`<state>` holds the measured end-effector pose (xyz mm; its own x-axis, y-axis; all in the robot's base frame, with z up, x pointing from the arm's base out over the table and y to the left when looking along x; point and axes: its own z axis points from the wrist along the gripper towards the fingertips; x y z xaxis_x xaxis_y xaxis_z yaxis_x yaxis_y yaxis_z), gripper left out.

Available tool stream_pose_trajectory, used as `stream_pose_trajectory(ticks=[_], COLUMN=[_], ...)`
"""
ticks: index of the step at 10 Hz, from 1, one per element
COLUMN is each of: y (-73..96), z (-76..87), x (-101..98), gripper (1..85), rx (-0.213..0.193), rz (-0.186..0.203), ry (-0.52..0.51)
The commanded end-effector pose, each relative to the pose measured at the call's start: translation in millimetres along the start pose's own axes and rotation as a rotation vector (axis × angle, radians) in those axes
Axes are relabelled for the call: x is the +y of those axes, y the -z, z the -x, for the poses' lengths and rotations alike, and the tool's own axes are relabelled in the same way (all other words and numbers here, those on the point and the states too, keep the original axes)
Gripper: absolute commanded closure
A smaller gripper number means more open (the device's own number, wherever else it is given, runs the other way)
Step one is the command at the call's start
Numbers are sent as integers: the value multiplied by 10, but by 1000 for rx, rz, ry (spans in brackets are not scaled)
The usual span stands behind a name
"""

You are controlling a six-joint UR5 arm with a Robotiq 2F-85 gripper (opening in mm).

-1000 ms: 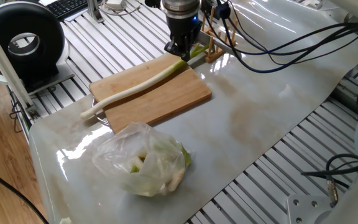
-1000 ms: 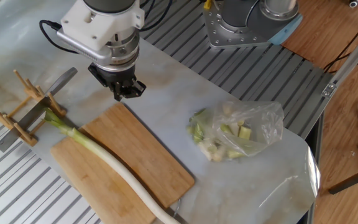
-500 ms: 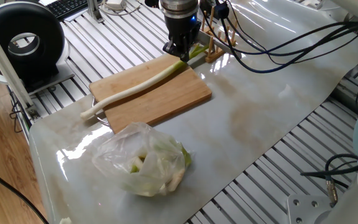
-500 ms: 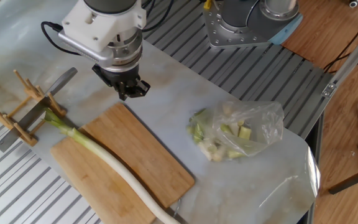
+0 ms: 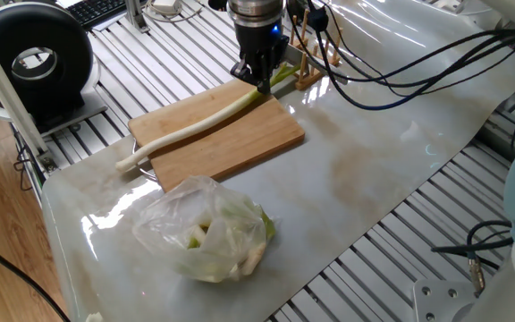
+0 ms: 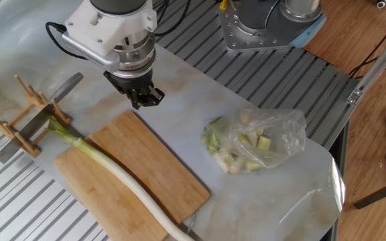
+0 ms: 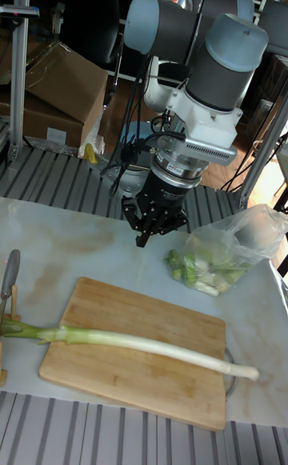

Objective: Chop the scallions

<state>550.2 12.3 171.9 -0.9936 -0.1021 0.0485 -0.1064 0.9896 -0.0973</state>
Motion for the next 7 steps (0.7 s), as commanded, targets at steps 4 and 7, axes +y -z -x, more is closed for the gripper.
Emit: stream_pose_trajectory(ticks=[4,7], y=[44,24], z=[244,564], x=[-177,-395], gripper=[843,843], rx=[43,4], rz=[-11,-60], ry=[3,44])
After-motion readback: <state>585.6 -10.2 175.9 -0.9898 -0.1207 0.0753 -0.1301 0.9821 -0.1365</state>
